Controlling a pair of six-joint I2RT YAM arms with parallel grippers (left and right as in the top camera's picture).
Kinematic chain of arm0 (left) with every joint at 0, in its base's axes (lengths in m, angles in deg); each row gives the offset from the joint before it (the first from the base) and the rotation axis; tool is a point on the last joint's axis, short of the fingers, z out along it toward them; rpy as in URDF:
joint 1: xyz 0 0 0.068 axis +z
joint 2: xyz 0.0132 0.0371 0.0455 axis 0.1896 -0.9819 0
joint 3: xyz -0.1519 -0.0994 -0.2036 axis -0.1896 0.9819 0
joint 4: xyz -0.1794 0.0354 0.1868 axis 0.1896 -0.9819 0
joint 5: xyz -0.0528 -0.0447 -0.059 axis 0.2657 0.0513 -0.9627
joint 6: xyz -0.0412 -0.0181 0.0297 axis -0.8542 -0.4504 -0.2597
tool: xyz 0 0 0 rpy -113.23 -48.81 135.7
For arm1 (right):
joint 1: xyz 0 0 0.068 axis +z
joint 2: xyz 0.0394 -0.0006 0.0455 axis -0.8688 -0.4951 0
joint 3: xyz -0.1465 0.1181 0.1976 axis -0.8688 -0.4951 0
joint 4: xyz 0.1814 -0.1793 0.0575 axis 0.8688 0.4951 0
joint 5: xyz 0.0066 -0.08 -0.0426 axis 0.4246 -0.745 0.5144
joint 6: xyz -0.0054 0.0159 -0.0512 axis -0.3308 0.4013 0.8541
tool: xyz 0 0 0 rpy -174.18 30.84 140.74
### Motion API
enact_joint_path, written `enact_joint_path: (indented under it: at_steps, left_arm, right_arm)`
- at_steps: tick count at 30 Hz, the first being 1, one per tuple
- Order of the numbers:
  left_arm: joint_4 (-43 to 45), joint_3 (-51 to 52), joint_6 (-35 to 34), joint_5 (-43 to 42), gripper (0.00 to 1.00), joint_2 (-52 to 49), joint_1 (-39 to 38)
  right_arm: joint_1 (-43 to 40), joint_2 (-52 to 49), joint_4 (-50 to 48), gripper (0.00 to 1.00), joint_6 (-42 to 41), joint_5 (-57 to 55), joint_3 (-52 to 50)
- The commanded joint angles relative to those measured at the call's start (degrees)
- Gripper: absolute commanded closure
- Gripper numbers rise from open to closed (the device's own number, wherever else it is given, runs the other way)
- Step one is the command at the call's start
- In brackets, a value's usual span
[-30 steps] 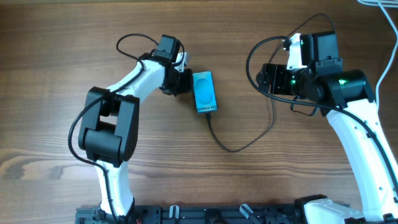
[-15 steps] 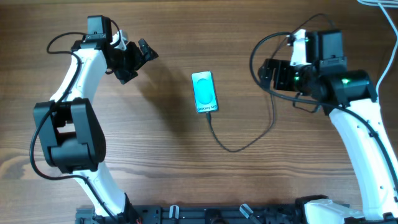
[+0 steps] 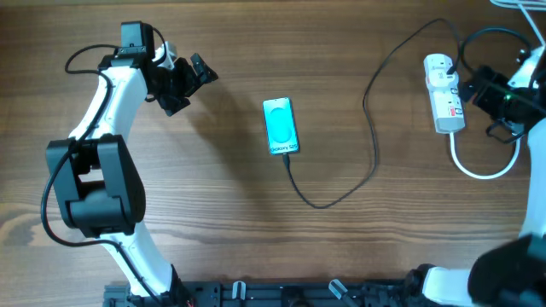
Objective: Plug charger to phone and switch on socket
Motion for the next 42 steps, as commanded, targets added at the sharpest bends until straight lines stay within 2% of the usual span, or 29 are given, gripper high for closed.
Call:
enact_joint_path:
  at_steps: [1,7,10,20,25,42]
  left_arm:
    - [-0.02,-0.59,0.07,-0.48,0.0,0.85,-0.02]
    - [-0.04,-0.59,0.07,-0.48,0.0,0.85,-0.02]
    - [-0.04,-0.59,0.07,-0.48,0.0,0.85,-0.02]
    - [-0.04,-0.59,0.07,-0.48,0.0,0.85,-0.02]
    - [-0.04,-0.59,0.07,-0.48,0.0,0.85,-0.02]
    - [-0.04,-0.59,0.07,-0.48,0.0,0.85,-0.02]
  right_arm:
    - [-1.73,-6.6,-3.08,0.0,3.26,-1.14,1.18]
    - [-1.97,-14.53,-12.17,0.0,3.54,-14.16,1.16]
    - [-2.03,-18.23,-16.26,0.0,7.48,-12.81,1.16]
    - [-2.05,-23.17,-23.69,0.0,7.8,-12.33,1.05]
    - [-2.05,-26.53,-27.41,0.0,9.27,-6.12,1.01]
    - [-2.05,-26.91,-32.02,0.0,9.05,-5.64,-2.36]
